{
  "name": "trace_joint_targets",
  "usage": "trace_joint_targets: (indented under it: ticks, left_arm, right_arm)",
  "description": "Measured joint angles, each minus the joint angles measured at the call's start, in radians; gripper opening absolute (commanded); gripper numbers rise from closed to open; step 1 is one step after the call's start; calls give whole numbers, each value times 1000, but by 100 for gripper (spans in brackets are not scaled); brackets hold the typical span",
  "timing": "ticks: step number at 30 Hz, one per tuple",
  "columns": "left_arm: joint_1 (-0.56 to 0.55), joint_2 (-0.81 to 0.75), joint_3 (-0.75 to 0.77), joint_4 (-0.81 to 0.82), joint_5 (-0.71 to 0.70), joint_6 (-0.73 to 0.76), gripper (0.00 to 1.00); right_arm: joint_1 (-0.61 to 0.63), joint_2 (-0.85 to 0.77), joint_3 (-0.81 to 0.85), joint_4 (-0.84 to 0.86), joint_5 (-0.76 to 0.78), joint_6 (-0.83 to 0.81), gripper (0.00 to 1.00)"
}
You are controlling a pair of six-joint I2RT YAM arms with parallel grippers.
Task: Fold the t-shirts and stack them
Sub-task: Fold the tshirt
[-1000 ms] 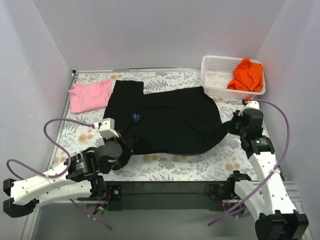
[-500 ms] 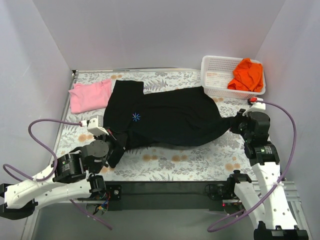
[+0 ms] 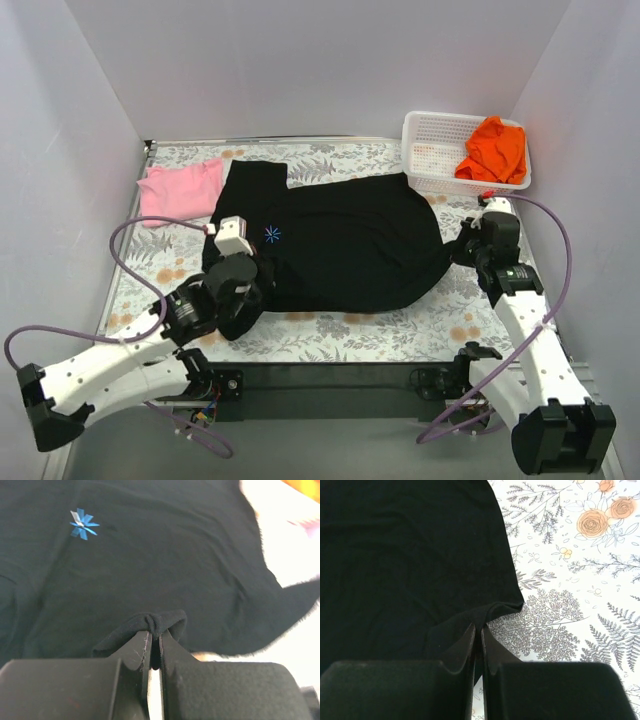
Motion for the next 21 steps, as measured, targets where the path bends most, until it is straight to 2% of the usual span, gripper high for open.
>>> trace_joint_targets:
  ticks: [4, 7, 21]
  left_arm:
    - [220, 68, -45, 103, 147, 64, 0]
    - [311, 111, -50, 161, 230, 93, 0]
    - [466, 352, -43, 290, 339, 147, 0]
  right_arm:
    - [0, 72, -2, 39, 6, 1, 1]
    - [0, 121, -1, 68, 21, 0, 1]
    - [0, 460, 78, 156, 69, -8, 1]
